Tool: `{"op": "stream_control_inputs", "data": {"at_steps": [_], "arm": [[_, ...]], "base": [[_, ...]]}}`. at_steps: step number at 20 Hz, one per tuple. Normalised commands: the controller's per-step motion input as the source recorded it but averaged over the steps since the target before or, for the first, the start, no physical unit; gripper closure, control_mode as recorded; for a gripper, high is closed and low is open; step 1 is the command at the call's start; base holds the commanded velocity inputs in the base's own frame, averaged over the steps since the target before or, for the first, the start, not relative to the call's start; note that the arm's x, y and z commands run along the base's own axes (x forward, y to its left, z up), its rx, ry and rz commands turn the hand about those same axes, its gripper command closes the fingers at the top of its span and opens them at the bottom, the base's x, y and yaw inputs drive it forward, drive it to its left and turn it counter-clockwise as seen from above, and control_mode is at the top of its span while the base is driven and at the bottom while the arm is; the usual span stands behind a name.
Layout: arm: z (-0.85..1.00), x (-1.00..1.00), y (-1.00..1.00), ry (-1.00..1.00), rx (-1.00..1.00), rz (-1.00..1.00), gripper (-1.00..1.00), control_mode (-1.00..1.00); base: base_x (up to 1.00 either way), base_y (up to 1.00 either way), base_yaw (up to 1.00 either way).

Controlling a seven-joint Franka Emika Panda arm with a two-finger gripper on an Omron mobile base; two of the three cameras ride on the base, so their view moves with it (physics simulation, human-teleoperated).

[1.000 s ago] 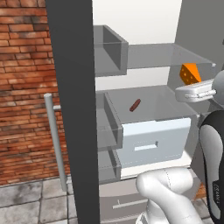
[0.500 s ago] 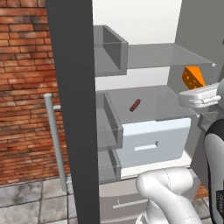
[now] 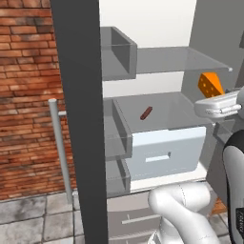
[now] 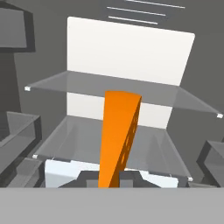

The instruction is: Retrieve the sausage and cheese from the fridge and place them on the cutting board on the counter.

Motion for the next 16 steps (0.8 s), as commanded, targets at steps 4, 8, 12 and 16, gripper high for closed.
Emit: {"op": "stream_control_inputs", "data": {"at_steps": [4, 8, 12, 16], "arm": [[0.0, 0.0, 0.0, 0.0, 0.0, 0.0, 1.0, 1.0], [0.0, 0.0, 0.0, 0.0, 0.0, 0.0, 1.0, 1.0], [0.0, 0.0, 0.0, 0.0, 0.0, 0.0, 1.0, 1.0], [0.0, 0.0, 0.0, 0.0, 0.0, 0.0, 1.0, 1.0]], "base": [[-0.87, -0.14, -0.1], [-1.0, -0.06, -0.25], [-0.89, -0.06, -0.36], [-0.63, -0.26, -0.48]]}}
